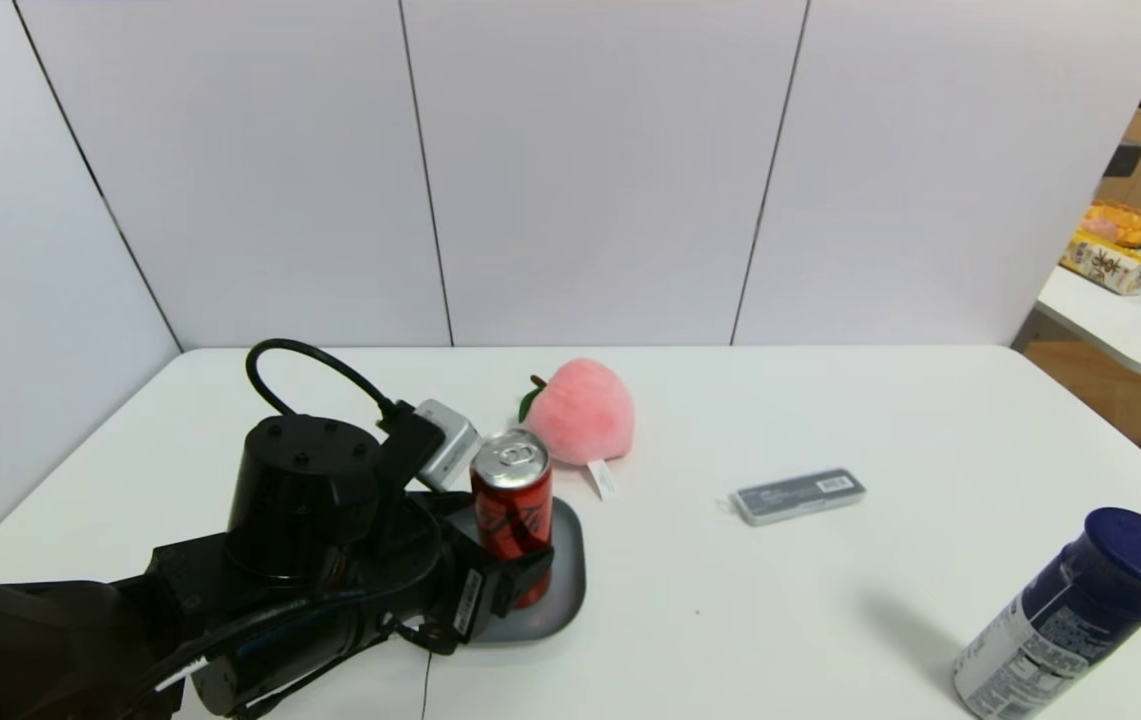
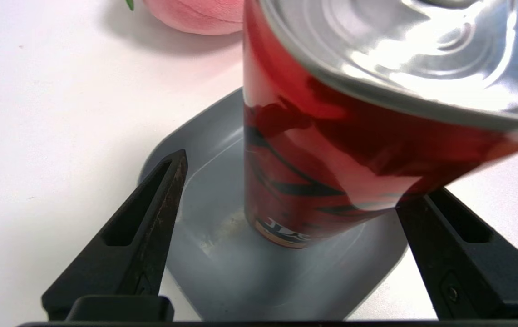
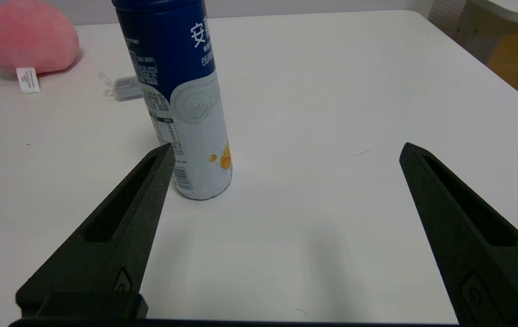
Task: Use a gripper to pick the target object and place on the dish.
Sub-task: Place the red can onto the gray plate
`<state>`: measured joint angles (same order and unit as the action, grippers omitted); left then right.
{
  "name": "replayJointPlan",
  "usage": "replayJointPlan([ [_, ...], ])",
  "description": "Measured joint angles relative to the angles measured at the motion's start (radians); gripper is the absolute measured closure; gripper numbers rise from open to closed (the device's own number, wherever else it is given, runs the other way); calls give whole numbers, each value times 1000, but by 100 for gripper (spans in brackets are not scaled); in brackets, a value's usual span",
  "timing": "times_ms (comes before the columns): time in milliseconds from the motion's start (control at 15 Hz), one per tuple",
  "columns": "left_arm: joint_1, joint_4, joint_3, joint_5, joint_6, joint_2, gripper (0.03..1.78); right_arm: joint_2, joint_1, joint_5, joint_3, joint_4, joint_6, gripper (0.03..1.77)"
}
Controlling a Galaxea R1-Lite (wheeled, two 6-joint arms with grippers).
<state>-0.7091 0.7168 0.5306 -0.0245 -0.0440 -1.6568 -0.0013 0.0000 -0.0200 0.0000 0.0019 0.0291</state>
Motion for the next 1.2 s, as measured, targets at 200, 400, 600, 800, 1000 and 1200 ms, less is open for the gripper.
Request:
replayJointPlan([
  [200, 8, -3, -1, 0, 0, 17, 23, 0, 0, 0, 0, 0, 0, 9],
  [400, 10, -5, -8, 0, 1, 35, 19, 0, 0, 0, 0, 0, 0, 9],
  [600, 9, -5, -19, 0, 2, 53, 16, 0, 0, 0, 0, 0, 0, 9],
  [800, 9, -6, -34, 0, 0, 79, 14, 0, 0, 0, 0, 0, 0, 9],
  [1000, 9, -6, -40, 2, -17, 135, 14, 0, 0, 0, 0, 0, 0, 9],
  [1200, 20, -4, -44, -8, -35, 239, 13, 0, 0, 0, 0, -1, 0, 9],
])
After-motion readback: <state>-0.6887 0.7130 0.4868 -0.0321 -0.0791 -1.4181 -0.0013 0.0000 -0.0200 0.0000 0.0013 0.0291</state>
